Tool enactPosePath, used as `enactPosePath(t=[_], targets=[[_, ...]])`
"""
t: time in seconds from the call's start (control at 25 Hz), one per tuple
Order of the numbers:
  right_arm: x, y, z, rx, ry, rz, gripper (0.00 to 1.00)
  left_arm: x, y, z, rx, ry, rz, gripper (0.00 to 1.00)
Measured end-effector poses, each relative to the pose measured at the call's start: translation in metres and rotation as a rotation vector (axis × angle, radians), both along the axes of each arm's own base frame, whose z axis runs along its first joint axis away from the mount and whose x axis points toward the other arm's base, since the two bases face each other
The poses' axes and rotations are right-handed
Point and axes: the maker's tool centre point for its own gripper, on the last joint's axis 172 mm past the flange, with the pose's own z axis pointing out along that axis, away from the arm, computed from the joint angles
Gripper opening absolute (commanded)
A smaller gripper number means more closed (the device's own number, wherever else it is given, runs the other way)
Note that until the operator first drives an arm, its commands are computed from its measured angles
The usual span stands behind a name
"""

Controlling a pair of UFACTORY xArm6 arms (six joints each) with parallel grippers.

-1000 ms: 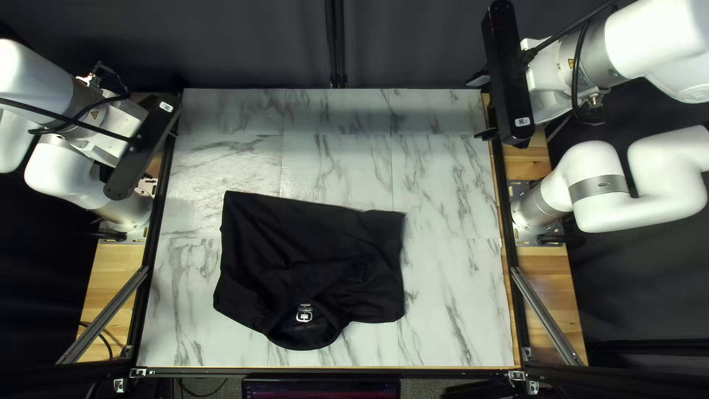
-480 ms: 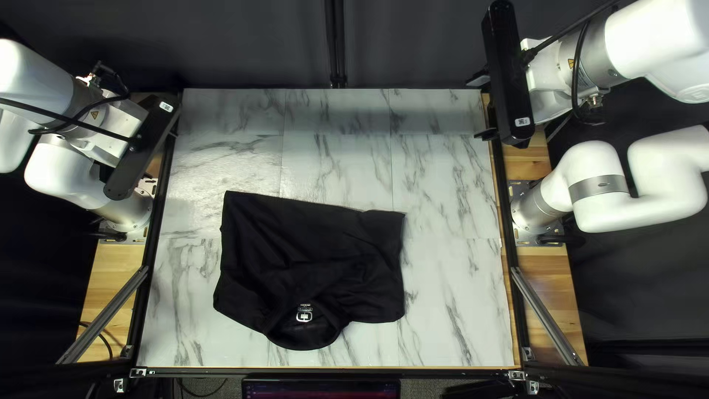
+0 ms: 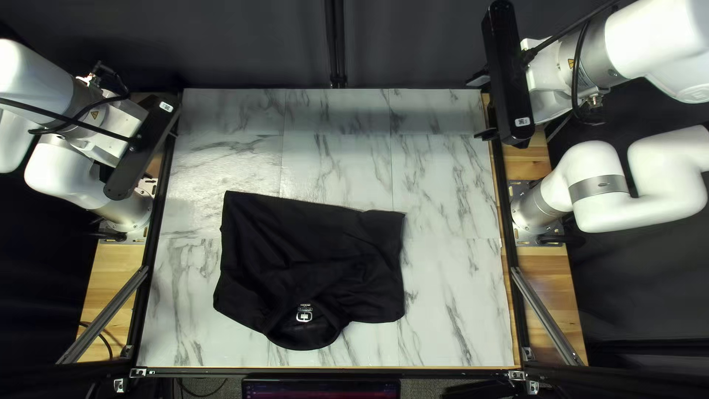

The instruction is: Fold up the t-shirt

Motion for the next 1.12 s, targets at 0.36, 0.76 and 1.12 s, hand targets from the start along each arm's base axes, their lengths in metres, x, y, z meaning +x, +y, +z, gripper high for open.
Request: enactPosePath(t=[0.36,0.76,1.12], targets=[[0.0,0.0,0.0,0.0,0.0,0.0,1.0,0.0,0.0,0.0,0.0,0.0,0.0,1.0],[0.027,0.026,-0.037,0.045,0.043,0.025,1.0,0.0,0.0,0.0,0.0,0.0,0.0,1.0],[0.072,0.089,-0.12,0.09,0.076,-0.017,1.0,0.0,0.0,0.0,0.0,0.0,0.0,1.0]])
